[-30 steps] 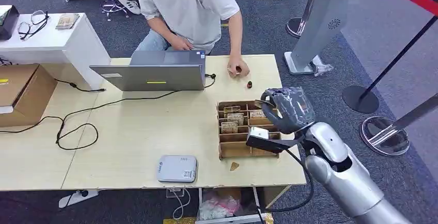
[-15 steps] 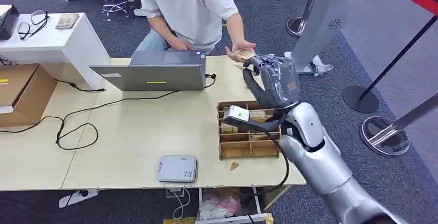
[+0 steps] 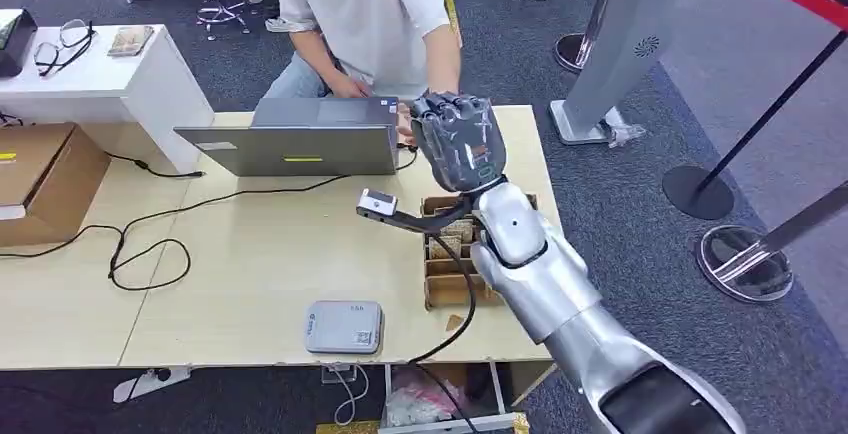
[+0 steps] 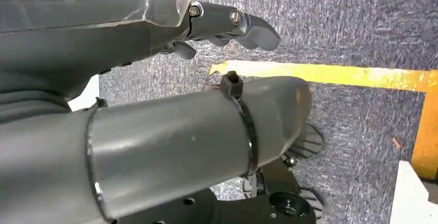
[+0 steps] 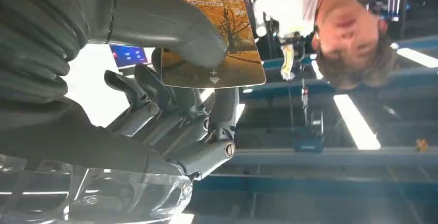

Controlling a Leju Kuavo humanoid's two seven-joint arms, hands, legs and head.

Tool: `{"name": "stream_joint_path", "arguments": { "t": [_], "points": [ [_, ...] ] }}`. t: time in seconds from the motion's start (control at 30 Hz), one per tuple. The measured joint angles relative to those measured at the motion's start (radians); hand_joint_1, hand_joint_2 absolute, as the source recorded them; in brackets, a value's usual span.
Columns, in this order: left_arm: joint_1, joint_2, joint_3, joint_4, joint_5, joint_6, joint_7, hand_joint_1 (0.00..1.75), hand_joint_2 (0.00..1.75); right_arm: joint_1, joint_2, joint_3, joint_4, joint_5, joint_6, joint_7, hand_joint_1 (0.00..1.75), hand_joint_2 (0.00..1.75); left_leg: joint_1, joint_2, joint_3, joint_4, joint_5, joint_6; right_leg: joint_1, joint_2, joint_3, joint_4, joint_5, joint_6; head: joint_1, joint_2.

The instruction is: Pass the card to the sensor for recognition and then transmit it.

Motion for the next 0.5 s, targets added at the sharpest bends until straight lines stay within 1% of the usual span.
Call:
{"name": "stream_joint_path", "arguments": {
  "t": [0.13,0.17,0.2,0.23,0.4,0.43,0.5],
  "points": [
    [0.001,0.0,0.0,0.0,0.006,0.003,0.002,0.0,0.0,-0.014,0.026,0.0,0.057,-0.004,-0.001,-0.003,1.75,1.75,0.0,0.0,0.0,0.0,0.0,0.0,0.0,0.0,0.0,0.0,0.0,0.0,0.0,0.0],
    [0.0,0.0,0.0,0.0,0.007,0.004,0.003,0.0,0.0,-0.016,0.031,0.0,0.068,-0.006,-0.002,-0.003,0.51,1.75,0.0,0.0,0.0,0.0,0.0,0.0,0.0,0.0,0.0,0.0,0.0,0.0,0.0,0.0],
    [0.001,0.0,0.0,0.0,0.007,0.006,0.005,0.0,0.0,-0.018,0.034,0.0,0.078,-0.008,-0.002,-0.003,0.16,1.75,0.0,0.0,0.0,0.0,0.0,0.0,0.0,0.0,0.0,0.0,0.0,0.0,0.0,0.0],
    [0.001,0.0,0.0,0.0,0.008,0.007,0.006,0.0,0.0,-0.019,0.038,0.0,0.087,-0.01,-0.002,-0.005,0.0,1.75,0.0,0.0,0.0,0.0,0.0,0.0,0.0,0.0,0.0,0.0,0.0,0.0,0.0,0.0],
    [0.001,0.0,0.001,0.0,0.013,0.011,0.006,0.0,0.0,-0.032,0.055,0.0,0.147,-0.016,-0.002,-0.006,0.0,1.75,0.0,0.0,0.0,0.0,0.0,0.0,0.0,0.0,0.0,0.0,0.0,0.0,0.0,0.0],
    [0.001,0.0,0.002,0.0,0.015,0.012,0.006,0.0,0.0,-0.035,0.057,0.0,0.156,-0.024,-0.002,-0.01,0.0,0.0,0.0,0.0,0.0,0.0,0.0,0.0,0.0,0.0,0.0,0.0,0.0,0.0,0.0,0.0],
    [0.001,0.0,0.002,0.0,0.015,0.012,0.006,0.0,0.0,-0.04,0.062,-0.001,0.167,-0.043,-0.002,-0.025,0.0,0.0,0.0,0.0,0.0,0.0,0.0,0.0,0.0,0.0,0.0,0.0,0.0,0.0,0.0,0.0]
  ]
}}
